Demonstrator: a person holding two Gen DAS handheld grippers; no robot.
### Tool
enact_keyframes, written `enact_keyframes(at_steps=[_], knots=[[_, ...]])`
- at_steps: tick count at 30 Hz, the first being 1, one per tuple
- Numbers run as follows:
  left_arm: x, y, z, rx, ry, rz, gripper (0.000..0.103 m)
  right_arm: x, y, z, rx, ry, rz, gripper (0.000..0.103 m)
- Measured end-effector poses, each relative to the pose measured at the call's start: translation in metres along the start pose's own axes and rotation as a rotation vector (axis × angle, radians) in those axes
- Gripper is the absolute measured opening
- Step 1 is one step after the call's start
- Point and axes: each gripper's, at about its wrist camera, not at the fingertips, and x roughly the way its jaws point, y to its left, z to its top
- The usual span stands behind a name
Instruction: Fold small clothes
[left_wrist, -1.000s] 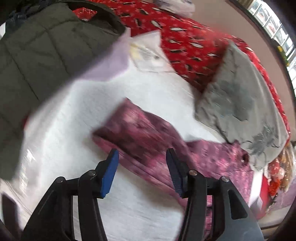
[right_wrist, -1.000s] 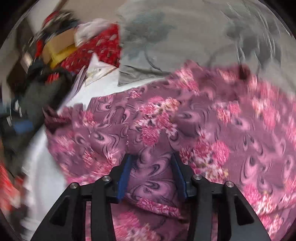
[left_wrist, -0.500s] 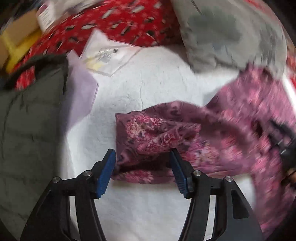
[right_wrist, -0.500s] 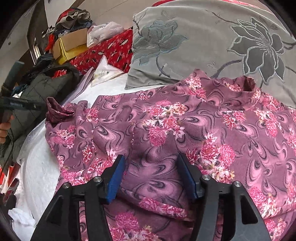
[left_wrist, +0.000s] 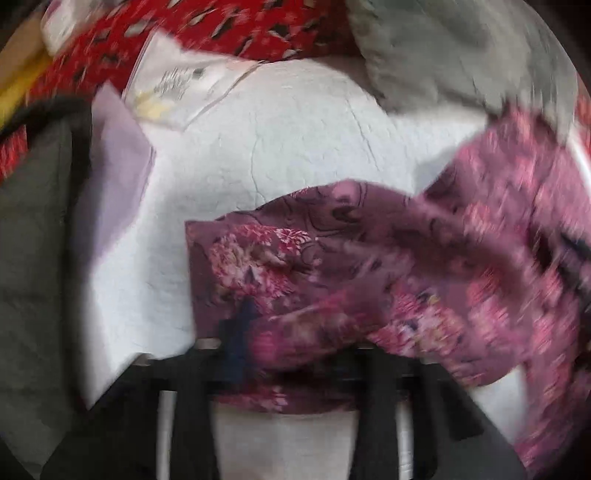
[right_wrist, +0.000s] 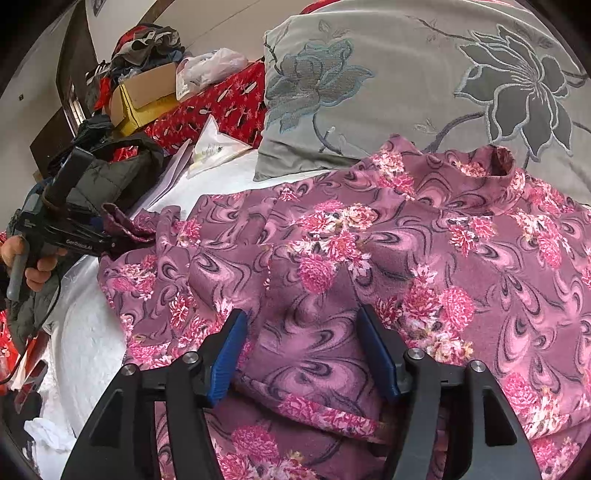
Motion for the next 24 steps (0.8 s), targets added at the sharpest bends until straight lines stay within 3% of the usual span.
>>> enact_keyframes(at_steps=[7, 13, 20, 24], knots=[[-0.056, 0.006, -0.007, -0.188, -0.162, -0.079, 0.017, 0.000, 0.000, 0.000, -0.001, 0.000, -0.001, 0.065], [-0.097, -0.007, -0.001, -0.324, -0.224, -0.183, 0.017, 0.001, 0.006, 0.002, -0.021, 0.015, -0.029, 0.065], [-0.130, -0.062, 0.003, -0.332, -0.262, -0.272, 0.017, -0.003, 0.012, 0.018, -0.061, 0.136, -0.059, 0.065], [-0.136, -0.099, 0.012, -0.324, -0.264, -0.314, 0.017, -0.025, -0.010, 0.020, -0.025, 0.123, -0.120, 0.069]])
